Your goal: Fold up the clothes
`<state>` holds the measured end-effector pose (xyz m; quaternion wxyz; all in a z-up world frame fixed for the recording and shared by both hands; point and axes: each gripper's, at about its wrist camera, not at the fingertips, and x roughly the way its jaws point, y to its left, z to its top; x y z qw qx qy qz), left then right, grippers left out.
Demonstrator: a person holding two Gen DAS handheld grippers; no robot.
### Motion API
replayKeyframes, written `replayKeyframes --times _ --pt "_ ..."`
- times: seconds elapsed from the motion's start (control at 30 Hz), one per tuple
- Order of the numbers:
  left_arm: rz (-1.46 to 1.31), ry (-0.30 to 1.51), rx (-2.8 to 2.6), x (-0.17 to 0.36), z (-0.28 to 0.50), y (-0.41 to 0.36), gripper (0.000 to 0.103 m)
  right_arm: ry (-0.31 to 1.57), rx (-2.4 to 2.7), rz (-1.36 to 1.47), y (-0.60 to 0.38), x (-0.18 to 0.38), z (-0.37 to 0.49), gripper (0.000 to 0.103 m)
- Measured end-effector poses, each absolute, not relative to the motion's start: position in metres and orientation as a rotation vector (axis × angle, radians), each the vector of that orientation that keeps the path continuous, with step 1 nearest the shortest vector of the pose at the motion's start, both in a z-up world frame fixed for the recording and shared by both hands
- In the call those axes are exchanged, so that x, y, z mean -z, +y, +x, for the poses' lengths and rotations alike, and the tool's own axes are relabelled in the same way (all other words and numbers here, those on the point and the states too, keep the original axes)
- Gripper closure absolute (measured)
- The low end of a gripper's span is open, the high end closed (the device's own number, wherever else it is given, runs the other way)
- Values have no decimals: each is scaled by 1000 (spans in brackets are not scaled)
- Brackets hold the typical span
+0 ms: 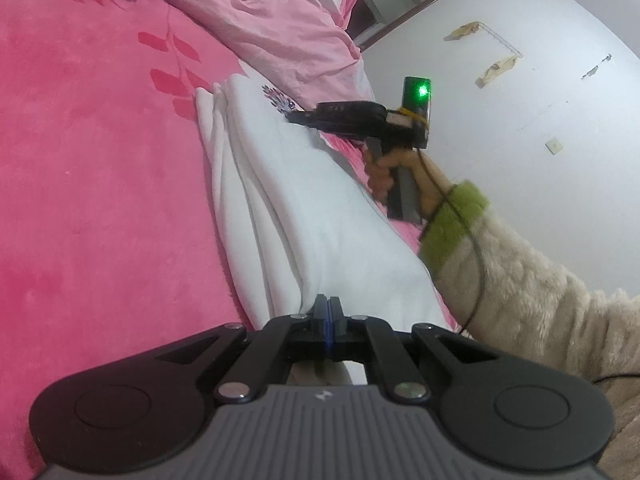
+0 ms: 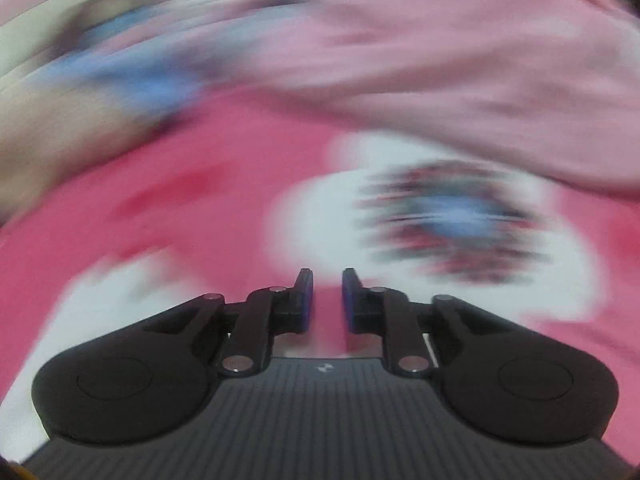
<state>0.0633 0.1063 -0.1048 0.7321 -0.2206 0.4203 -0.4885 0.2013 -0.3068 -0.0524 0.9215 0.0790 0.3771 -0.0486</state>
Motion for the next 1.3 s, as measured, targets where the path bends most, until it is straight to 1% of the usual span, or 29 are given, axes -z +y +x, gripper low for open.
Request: replayKeyframes --times 0.07,0.13,0.27,0.33,0.47,0.6,0.67,0.73,0.77,0.8,0.87,0.9,0.93,0.97,1.0,1.03,1.1,1.13,1.17,1.23,1.27,1.3 --pt "-496 934 1074 105 64 108 100 727 162 217 -323 42 188 86" --pt "-502 942 1075 104 65 108 100 677 126 200 -316 27 159 86" --pt "-512 950 1075 105 66 109 100 633 -128 146 -261 5 80 87" --pt "-514 949 1073 104 65 109 100 648 -208 115 -236 7 55 87" --pt "-501 933 1070 103 64 107 100 759 -144 4 -209 41 42 85" --pt "-496 914 1071 104 63 108 100 714 -52 -34 -195 27 32 84" --pt "-507 913 1073 105 64 110 100 626 -97 -62 -182 12 8 84" --pt "-522 913 1073 105 65 111 100 579 -140 -74 -172 6 -21 81" --pt "-524 908 1073 105 65 112 100 575 -156 -72 -169 10 -35 76" --pt "-526 902 1074 104 65 112 100 591 -158 -63 -169 18 -46 71" --pt "-530 883 1079 103 64 113 100 639 -107 -33 -174 44 -57 68" --pt "-536 867 1087 102 62 115 96 648 -77 -19 -176 54 -63 68" --pt "-536 849 1093 101 61 116 94 620 -49 -18 -172 53 -70 68" --pt "-540 825 1100 100 60 118 89 593 -23 -19 -167 50 -76 63" --pt "-547 801 1106 99 59 121 83 574 -12 -30 -159 45 -79 56" --pt "-572 783 1109 98 59 124 78 550 -10 -44 -149 41 -83 55" --pt "-643 754 1088 97 63 134 56 468 -75 -108 -125 37 -95 49" --pt "-678 741 1066 97 65 138 51 442 -107 -162 -112 38 -99 47" --pt "-713 730 1043 97 68 143 43 421 -141 -217 -99 41 -103 44" --pt "-783 743 991 99 80 149 42 423 -202 -307 -76 49 -103 43" --pt "-816 756 969 100 88 150 38 426 -221 -328 -69 54 -101 42" --pt "-845 769 947 101 95 152 33 428 -241 -349 -62 60 -99 41"
